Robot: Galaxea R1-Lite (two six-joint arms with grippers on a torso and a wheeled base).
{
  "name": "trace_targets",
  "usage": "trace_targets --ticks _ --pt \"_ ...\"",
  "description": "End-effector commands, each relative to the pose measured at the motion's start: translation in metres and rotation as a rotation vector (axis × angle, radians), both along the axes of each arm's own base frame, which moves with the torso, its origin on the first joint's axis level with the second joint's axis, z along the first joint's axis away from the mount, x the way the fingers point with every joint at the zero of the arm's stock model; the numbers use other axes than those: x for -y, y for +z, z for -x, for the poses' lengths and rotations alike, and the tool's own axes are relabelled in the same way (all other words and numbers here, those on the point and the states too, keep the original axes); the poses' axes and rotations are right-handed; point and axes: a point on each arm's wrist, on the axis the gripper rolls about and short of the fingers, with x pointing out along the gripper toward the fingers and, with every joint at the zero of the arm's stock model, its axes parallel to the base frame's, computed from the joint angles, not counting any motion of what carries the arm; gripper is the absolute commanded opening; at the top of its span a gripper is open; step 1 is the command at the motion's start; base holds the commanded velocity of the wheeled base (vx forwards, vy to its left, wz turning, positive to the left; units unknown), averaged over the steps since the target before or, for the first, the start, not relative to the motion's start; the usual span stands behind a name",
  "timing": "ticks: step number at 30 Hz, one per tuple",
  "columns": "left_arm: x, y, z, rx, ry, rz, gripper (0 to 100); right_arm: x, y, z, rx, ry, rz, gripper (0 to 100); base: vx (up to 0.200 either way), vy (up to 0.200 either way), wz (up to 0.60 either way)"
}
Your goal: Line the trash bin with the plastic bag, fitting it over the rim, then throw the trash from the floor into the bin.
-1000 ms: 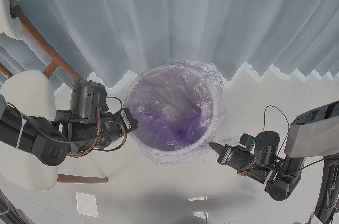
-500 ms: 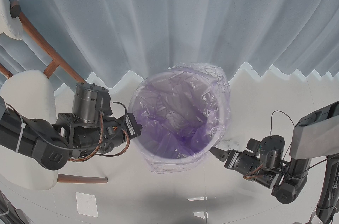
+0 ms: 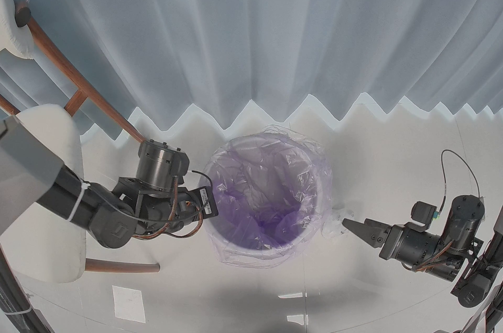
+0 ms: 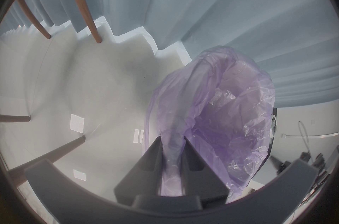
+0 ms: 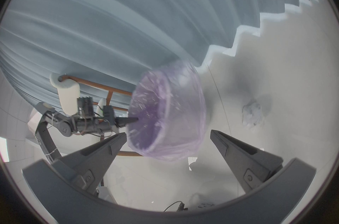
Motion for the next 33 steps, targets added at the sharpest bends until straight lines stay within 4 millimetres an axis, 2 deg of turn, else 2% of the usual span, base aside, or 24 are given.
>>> trace_targets --ticks 1,8,13,17,21,24,28,33 --pt "0.008 -0.042 -0.017 -0.069 -0.007 -0.06 0 0.011 0.021 0.002 0.105 -0.037 -0.041 100 0.0 0.0 0.0" --pt "0.014 -0.074 -0.028 -0.053 0.019 -0.077 0 0.011 0.015 -0.001 0.08 -0.056 -0.021 100 0.0 0.0 0.0" --pt "0.018 -0.085 -0.031 -0.041 0.019 -0.076 0 0.01 0.013 -0.003 0.075 -0.055 -0.017 100 0.0 0.0 0.0" --pt "0.021 -0.104 -0.036 -0.014 0.016 -0.093 0 0.01 0.009 -0.003 0.056 -0.057 -0.007 100 0.0 0.0 0.0" --pt "0.023 -0.116 -0.041 0.036 0.021 -0.084 0 0.01 0.009 -0.005 0.062 -0.084 -0.003 100 0.0 0.0 0.0" --pt "0.024 -0.121 -0.043 0.051 0.022 -0.098 0 0.01 0.01 -0.005 0.066 -0.091 -0.003 100 0.0 0.0 0.0" --pt "0.024 -0.118 -0.041 0.063 0.042 -0.115 0 0.01 0.01 -0.007 0.068 -0.093 -0.004 100 0.0 0.0 0.0" --pt "0.025 -0.101 -0.032 0.083 0.041 -0.092 0 0.008 0.007 -0.01 0.06 -0.09 0.003 100 0.0 0.0 0.0"
